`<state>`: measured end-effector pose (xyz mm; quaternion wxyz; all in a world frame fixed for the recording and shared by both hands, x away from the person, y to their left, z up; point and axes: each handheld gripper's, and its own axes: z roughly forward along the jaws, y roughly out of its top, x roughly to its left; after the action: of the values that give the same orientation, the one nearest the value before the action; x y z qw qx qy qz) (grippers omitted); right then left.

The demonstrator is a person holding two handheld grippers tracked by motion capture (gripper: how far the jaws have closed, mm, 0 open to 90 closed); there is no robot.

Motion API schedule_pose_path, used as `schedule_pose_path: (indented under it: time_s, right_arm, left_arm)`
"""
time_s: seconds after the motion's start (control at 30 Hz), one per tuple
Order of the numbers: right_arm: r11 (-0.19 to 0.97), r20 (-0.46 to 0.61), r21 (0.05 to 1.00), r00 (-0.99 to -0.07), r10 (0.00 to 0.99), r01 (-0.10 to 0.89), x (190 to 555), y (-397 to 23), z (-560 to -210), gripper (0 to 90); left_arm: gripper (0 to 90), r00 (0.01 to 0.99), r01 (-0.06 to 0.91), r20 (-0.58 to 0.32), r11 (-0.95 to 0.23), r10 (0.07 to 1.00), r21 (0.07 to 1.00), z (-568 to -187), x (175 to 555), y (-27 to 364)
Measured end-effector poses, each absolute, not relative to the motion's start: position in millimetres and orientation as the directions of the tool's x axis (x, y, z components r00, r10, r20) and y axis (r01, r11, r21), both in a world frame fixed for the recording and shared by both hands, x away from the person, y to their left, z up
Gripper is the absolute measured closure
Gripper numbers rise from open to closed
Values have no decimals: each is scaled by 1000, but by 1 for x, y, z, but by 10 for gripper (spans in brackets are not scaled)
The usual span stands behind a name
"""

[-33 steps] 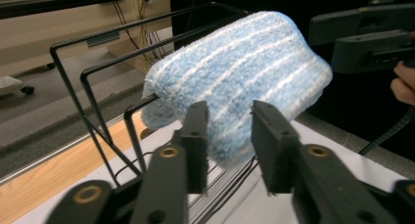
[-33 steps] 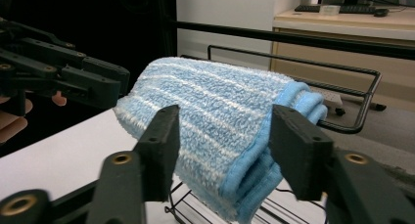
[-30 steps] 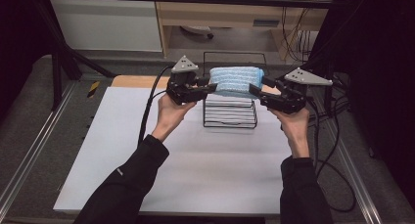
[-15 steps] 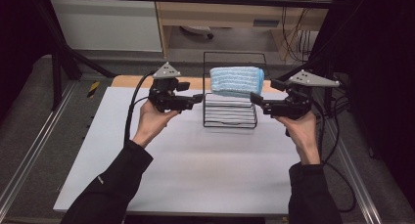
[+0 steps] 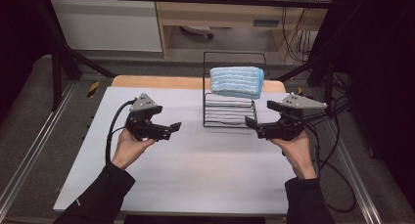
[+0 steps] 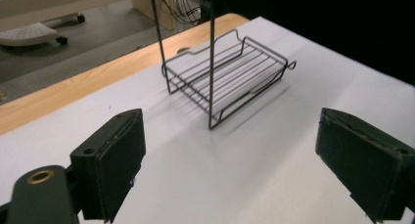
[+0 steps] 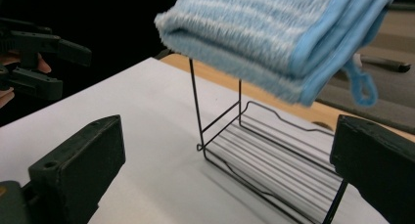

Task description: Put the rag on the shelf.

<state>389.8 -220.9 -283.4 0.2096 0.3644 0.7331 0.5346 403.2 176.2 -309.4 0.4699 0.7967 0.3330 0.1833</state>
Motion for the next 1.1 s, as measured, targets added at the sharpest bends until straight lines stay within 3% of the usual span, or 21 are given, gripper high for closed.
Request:
schedule_pose_path:
  time_s: [0.8, 1.1]
  right_arm:
    - [221, 149, 869, -660, 736, 443, 372, -232, -400, 3]
    - [233, 170, 843, -650, 741, 485, 365, -252, -425, 3]
  left_arm:
    - [111, 679, 444, -72, -331, 730, 833, -403, 360, 244]
    - [116, 666, 468, -78, -335, 741, 818, -422, 354, 265]
